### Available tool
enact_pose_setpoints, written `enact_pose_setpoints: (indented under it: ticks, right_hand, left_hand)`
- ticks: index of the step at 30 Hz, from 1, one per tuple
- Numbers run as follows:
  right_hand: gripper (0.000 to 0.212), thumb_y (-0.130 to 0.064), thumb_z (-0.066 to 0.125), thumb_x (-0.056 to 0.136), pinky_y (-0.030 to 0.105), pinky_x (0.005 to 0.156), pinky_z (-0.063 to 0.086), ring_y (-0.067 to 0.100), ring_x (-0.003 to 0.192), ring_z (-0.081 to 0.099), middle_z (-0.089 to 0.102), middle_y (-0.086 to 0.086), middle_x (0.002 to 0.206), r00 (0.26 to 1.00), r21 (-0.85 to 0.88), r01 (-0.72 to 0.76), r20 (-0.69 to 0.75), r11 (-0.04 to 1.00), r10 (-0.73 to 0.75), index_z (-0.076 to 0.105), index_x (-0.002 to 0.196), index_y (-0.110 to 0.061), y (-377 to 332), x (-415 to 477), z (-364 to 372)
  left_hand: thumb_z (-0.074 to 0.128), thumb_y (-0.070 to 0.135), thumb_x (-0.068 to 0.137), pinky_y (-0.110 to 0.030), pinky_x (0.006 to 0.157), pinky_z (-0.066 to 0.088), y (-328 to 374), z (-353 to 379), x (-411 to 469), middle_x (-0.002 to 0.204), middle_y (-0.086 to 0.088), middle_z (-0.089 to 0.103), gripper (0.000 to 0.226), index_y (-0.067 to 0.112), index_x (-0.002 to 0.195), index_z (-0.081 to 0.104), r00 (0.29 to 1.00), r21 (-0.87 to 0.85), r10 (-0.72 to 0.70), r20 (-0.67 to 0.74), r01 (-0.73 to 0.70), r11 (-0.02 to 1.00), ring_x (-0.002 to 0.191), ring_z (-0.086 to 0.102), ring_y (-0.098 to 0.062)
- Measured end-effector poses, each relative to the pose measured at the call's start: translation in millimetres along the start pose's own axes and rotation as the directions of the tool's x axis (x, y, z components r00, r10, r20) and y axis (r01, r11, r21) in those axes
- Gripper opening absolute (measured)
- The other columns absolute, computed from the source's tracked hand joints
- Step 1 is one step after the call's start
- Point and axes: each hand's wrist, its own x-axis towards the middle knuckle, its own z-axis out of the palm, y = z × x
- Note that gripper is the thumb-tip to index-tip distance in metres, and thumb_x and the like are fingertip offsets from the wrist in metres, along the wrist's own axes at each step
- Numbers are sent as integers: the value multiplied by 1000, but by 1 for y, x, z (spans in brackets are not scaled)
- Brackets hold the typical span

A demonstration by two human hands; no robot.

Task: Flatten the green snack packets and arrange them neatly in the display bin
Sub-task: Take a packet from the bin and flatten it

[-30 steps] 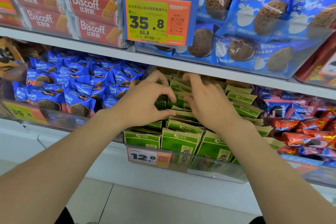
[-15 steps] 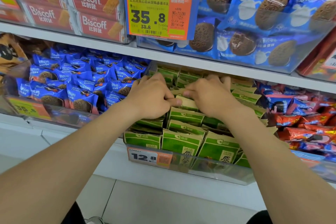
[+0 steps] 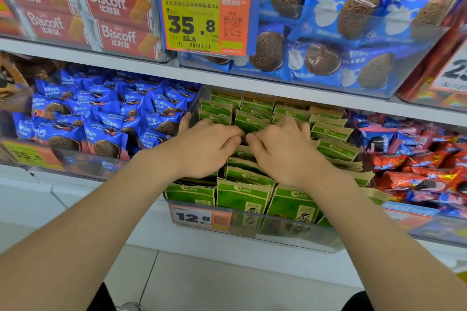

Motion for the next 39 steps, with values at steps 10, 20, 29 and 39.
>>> enact_pose_setpoints:
  ticks: [10, 20, 29, 39]
  right_hand:
    - [29, -15, 70, 101, 51, 89, 62, 34, 102, 73, 77, 16, 108, 957, 130, 57, -289, 990, -17, 71, 130, -11, 3, 25, 8]
    - [21, -15, 76, 94, 51, 108, 50, 28, 109, 68, 78, 2, 107, 982, -25, -60, -178, 998, 55, 80, 111, -26, 0, 29, -2]
    - [25, -17, 67, 93, 46, 80, 64, 26, 93, 74, 81, -2, 99, 912, 42, 82, -407, 996, -58, 82, 111, -25, 1, -18, -25]
    - [15, 0, 51, 107, 21, 74, 31, 14, 89, 46, 59, 13, 103, 502, 261, 194, -854, 946, 132, 62, 117, 0, 9, -53, -43]
  left_hand:
    - [29, 38, 113, -64, 128, -5, 7, -7, -6, 163, 14, 38, 48, 36, 158, 45, 999, -105, -38, 26, 40, 994, 154, 30, -13]
    - [8, 59, 90, -68, 123, -15, 14, 1, -9, 154, 13, 45, 74, 46, 147, 52, 994, -25, -45, 104, 48, 999, 151, 27, -24]
    - [25, 63, 98, -64, 125, 21, 12, 6, -27, 72, 15, 65, 54, 36, 108, 71, 984, -110, -19, -176, -1, 994, 88, 62, -11]
    - [49, 9, 106, -19, 55, 44, 20, -9, -52, 74, 7, 69, 31, 19, 121, 75, 862, -355, -208, -462, 35, 934, 47, 57, -1]
